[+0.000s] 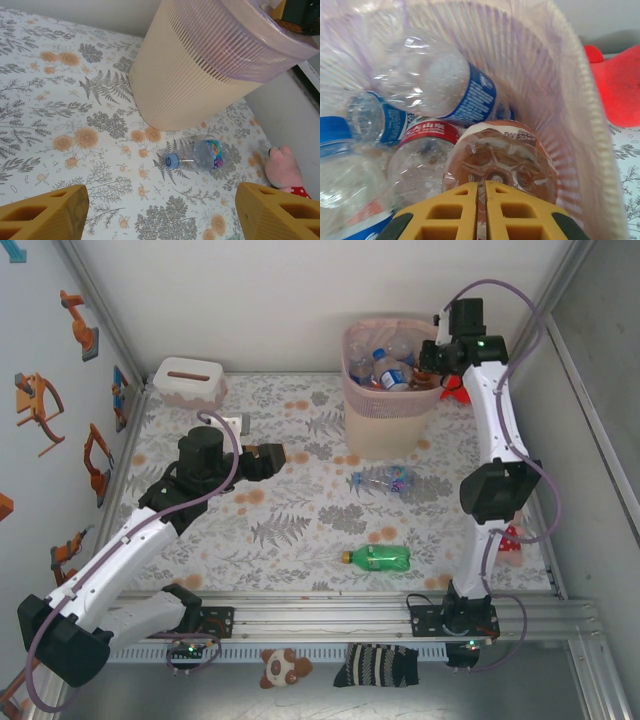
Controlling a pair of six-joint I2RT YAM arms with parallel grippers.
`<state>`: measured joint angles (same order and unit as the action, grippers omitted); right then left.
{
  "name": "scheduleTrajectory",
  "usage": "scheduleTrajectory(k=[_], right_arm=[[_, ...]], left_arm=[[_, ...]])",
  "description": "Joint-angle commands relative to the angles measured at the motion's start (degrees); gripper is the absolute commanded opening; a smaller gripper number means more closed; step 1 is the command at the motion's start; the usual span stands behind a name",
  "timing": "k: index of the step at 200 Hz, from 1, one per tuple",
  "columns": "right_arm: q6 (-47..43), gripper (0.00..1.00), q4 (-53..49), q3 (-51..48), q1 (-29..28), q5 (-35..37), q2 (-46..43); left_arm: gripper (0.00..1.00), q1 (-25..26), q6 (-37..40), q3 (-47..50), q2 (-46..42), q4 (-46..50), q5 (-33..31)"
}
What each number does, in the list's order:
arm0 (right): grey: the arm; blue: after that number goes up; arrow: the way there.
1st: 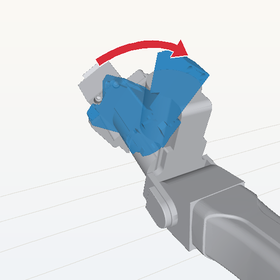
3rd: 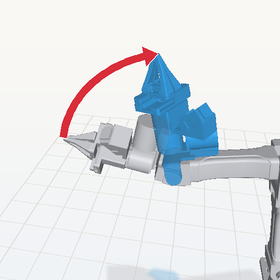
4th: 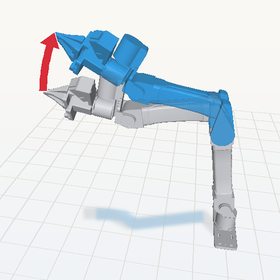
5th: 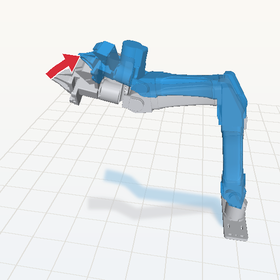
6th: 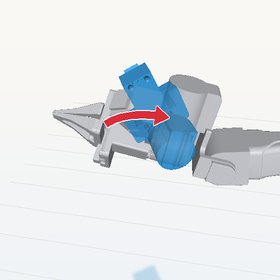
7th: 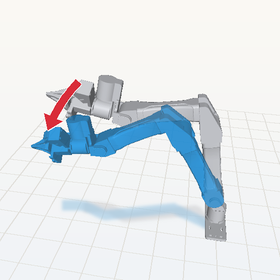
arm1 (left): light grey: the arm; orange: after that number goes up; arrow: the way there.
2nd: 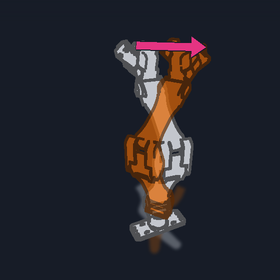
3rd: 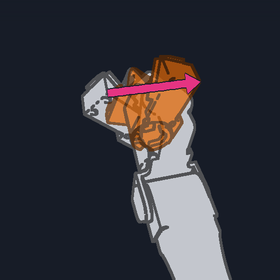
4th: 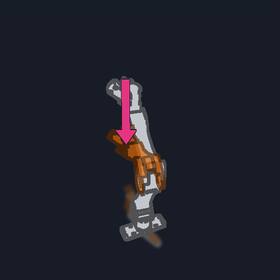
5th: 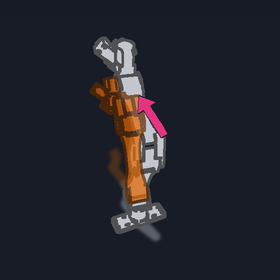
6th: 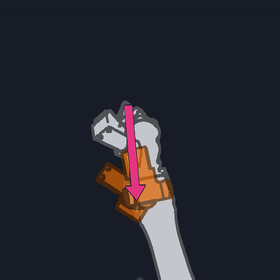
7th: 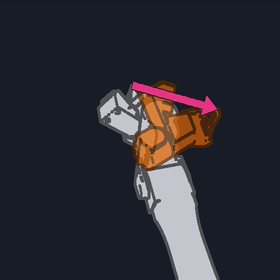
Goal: Put the plastic bottles in the bin
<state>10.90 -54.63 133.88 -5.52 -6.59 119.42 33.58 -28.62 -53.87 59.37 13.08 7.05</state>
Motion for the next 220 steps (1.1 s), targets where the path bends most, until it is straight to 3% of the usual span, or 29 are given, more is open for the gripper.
scheduleTrajectory(k=[1,92,160,187,220], right_arm=[[0.3,0.11,-0.8,0.1,-0.3,0.9,2.1],[1.8,0.13,-2.2,1.1,-0.3,0.1,-3.3],[3.2,0.15,-1.6,-2.8,-0.3,-1.9,-12.4],[2.9,0.16,-0.8,-7.3,-0.3,-1.2,-16.9],[2.6,0.16,0.4,-14.1,-0.2,0.0,-22.6]], left_arm=[[0.77,-0.4,0.9,-0.2,-0.7,0.9,-0.6],[0.76,-0.4,0.9,-0.1,-0.6,0.5,1.8],[0.71,-0.1,3.3,-0.2,2.1,-1.3,8.5],[0.69,0.7,8.1,-0.6,4.1,-2.1,12.8],[0.68,4.3,20.5,-0.8,6.8,-1.5,16.7]])
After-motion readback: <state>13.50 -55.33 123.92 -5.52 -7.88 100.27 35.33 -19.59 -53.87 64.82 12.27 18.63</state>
